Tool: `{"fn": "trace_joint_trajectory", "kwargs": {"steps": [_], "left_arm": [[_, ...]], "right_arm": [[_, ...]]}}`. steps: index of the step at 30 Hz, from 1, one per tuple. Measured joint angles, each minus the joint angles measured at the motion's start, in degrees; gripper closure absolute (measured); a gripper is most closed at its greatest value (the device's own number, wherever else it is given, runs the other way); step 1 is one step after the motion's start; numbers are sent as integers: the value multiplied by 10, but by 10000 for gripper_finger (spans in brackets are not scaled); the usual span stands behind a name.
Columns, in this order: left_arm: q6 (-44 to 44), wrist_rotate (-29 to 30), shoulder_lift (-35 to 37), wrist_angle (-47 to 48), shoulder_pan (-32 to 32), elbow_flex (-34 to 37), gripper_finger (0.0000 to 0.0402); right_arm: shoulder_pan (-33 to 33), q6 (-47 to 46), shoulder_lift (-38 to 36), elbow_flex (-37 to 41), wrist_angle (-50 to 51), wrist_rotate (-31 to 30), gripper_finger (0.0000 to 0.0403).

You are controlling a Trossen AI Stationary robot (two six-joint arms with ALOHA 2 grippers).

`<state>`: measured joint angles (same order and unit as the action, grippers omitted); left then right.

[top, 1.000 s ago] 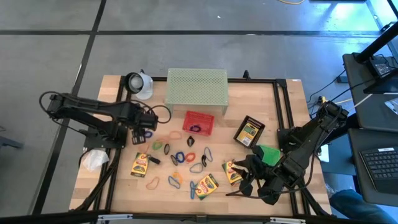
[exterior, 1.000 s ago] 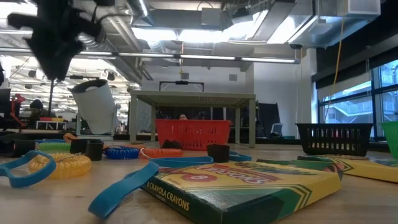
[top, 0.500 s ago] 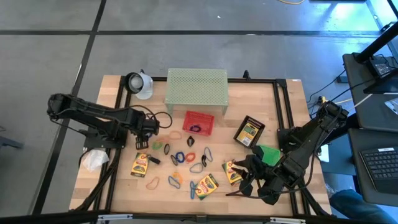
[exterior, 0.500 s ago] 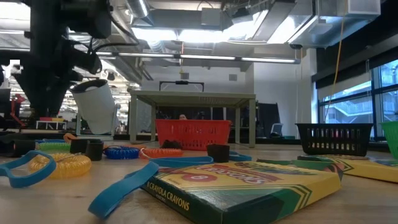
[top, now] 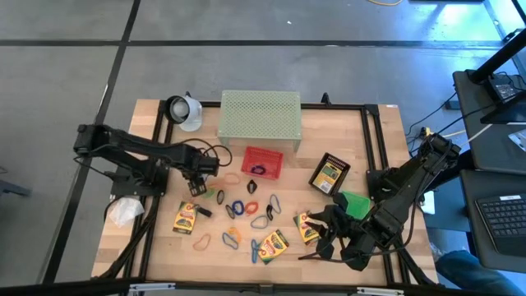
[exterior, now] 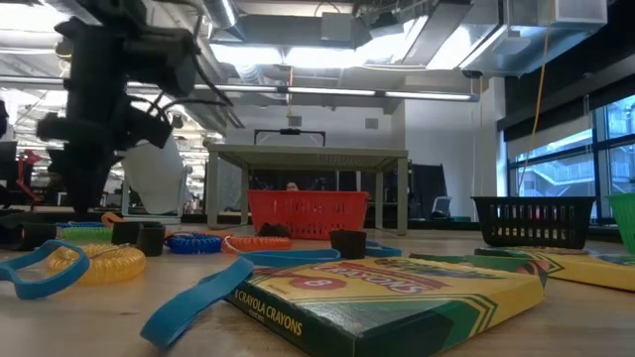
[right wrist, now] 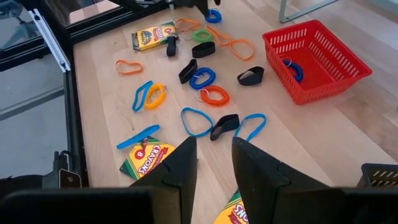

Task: Pick & Place Office Desk Supplies
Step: Put the blue spring keychain into the red bin

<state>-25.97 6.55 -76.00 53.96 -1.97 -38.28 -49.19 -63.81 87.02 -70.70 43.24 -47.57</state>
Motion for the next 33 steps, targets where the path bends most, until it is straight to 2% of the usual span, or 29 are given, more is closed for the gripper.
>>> {"fn": "trace_joint_trajectory", "kwargs": {"steps": [14, 20, 28, 33], "left_arm": [[44, 9, -68, -33, -43, 0, 180], [58, -8, -93, -34, -61, -3, 187], [58, -54, -112, -38, -86, -3, 221], [53, -77, -113, -40, -99, -3, 269]], "right_arm": [[0, 2, 0, 0, 0, 2, 300], [0, 2, 0, 0, -5, 5, 300], [0, 2, 0, 0, -8, 5, 300], [0, 3, 0, 0, -9, 5, 300]]}}
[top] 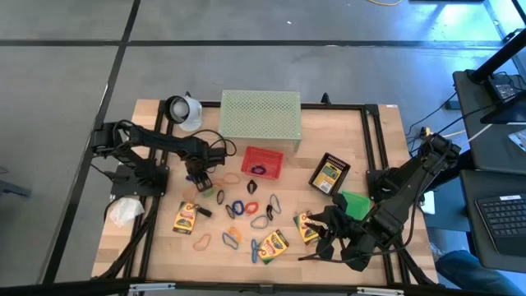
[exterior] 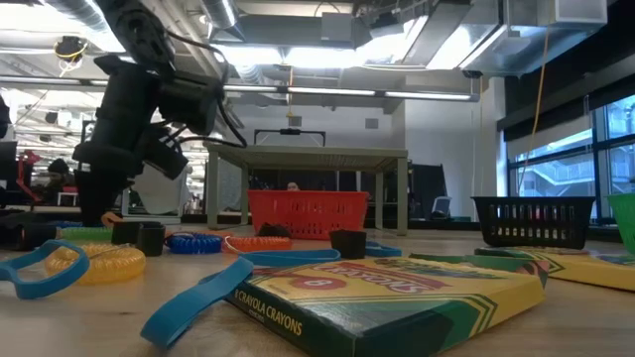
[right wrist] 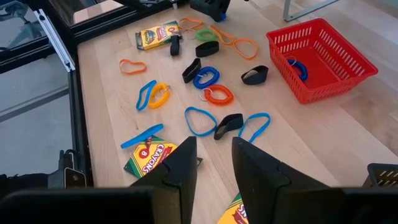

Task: Pick & Place Office Desk Supplies
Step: Put the blue spring keychain into the red bin

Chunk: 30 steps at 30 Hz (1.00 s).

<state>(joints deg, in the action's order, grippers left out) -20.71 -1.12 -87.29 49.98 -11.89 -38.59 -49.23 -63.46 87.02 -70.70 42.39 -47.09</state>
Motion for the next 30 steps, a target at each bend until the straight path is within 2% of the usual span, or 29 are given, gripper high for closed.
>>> {"fn": "trace_joint_trajectory", "kwargs": {"steps": [6, 8, 18, 30], "left_arm": [[3, -10, 0, 0, -3, 0, 369], [3, -10, 0, 0, -3, 0, 387], [5, 6, 9, 19, 1, -20, 394], [5, 71, 55, 106, 54, -125, 399]], "right_arm": [[0, 0, 0, 0, 0, 0, 300], [0, 0, 0, 0, 0, 0, 300], [0, 0, 0, 0, 0, 0, 300], [0, 3, 0, 0, 0, 0, 300]]}}
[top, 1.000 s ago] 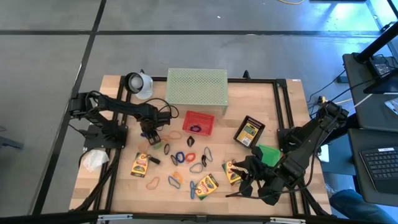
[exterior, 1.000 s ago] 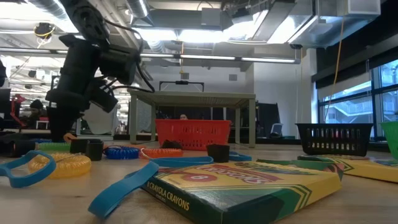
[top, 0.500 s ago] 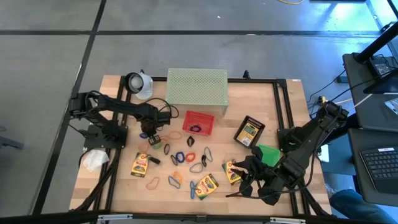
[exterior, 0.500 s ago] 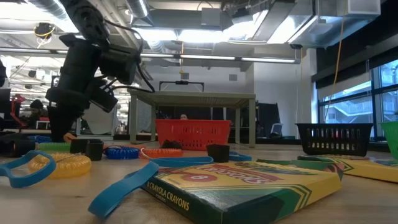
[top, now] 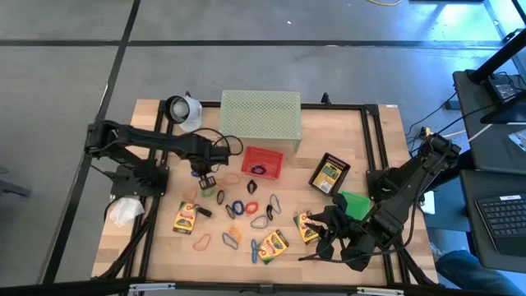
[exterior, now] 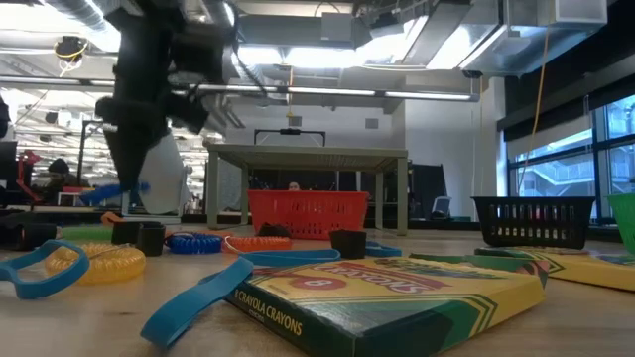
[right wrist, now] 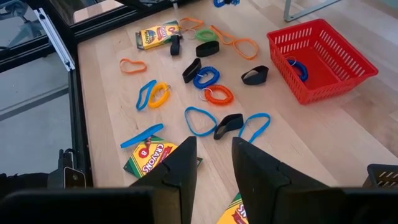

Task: Pick & Place Office Desk Supplies
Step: Put the blue spring keychain into the red bin

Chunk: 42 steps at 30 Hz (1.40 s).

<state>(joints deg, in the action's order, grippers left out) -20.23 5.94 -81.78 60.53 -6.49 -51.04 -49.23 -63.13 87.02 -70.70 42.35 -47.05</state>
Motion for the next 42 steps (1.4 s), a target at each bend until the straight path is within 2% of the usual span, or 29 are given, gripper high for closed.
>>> {"fn": "trace_joint_trajectory", "kwargs": {"steps": [6, 9, 15, 20, 31, 37, 42], "left_arm": [[0, 31, 55, -3, 37, -59, 399], [0, 39, 92, -42, 49, -82, 399], [24, -33, 121, -214, 34, -87, 399], [69, -64, 79, -276, 4, -87, 399], [124, -94, -24, -306, -70, -87, 399], [126, -122, -46, -364, -76, -87, 399], [138, -138, -68, -367, -75, -95, 399]], "right_arm": [[0, 1, 0, 0, 0, 0, 300], [0, 1, 0, 0, 0, 0, 300], [0, 6, 0, 0, -3, 0, 300], [2, 24, 0, 0, -7, -34, 300], [33, 68, 0, 0, -9, -24, 300], [45, 83, 0, 0, -12, -9, 300], [55, 85, 0, 0, -12, -9, 300]]}}
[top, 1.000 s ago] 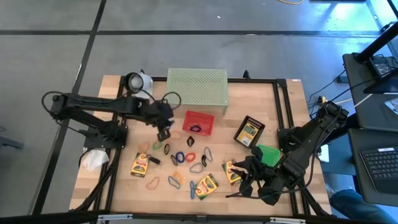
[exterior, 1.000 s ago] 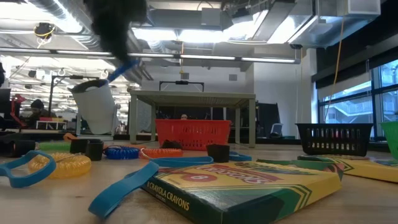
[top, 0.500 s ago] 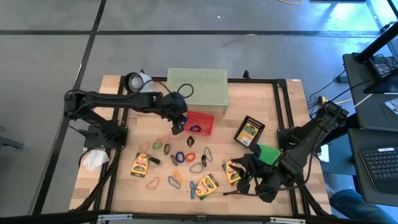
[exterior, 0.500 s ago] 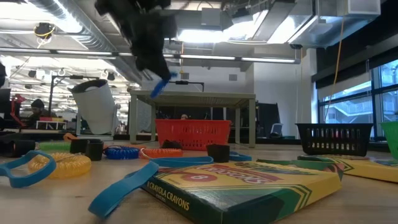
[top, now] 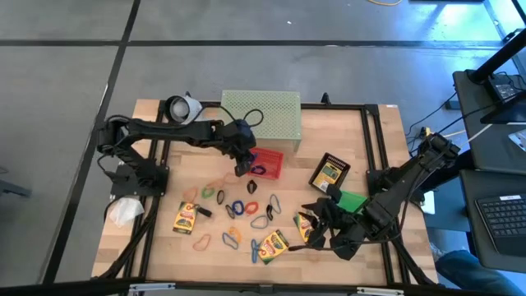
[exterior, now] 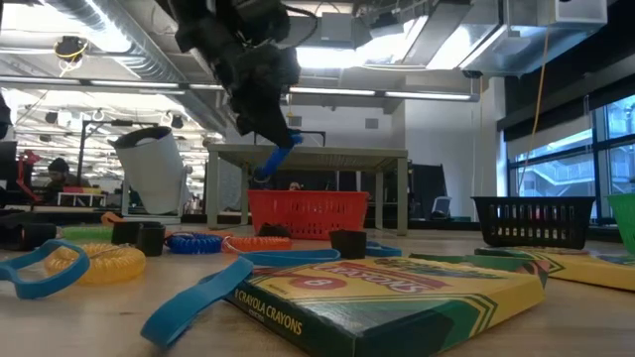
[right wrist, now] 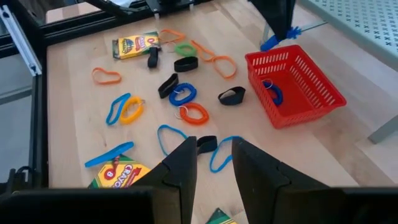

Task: Pick & Place Office Desk Supplies
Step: Put the blue spring keychain into the red bin

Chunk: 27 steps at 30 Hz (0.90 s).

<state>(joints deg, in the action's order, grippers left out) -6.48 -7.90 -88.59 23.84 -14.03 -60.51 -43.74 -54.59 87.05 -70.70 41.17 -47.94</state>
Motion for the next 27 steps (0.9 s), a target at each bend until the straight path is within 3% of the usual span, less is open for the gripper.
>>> {"fn": "trace_joint_trajectory", "kwargs": {"steps": [16, 27], "left_arm": [[58, 31, -117, 59, -1, -112, 398], [83, 56, -139, 87, -16, -126, 398]], "right_arm": [[48, 30, 0, 29, -28, 56, 300], [50, 42, 0, 29, -31, 64, 300]]}}
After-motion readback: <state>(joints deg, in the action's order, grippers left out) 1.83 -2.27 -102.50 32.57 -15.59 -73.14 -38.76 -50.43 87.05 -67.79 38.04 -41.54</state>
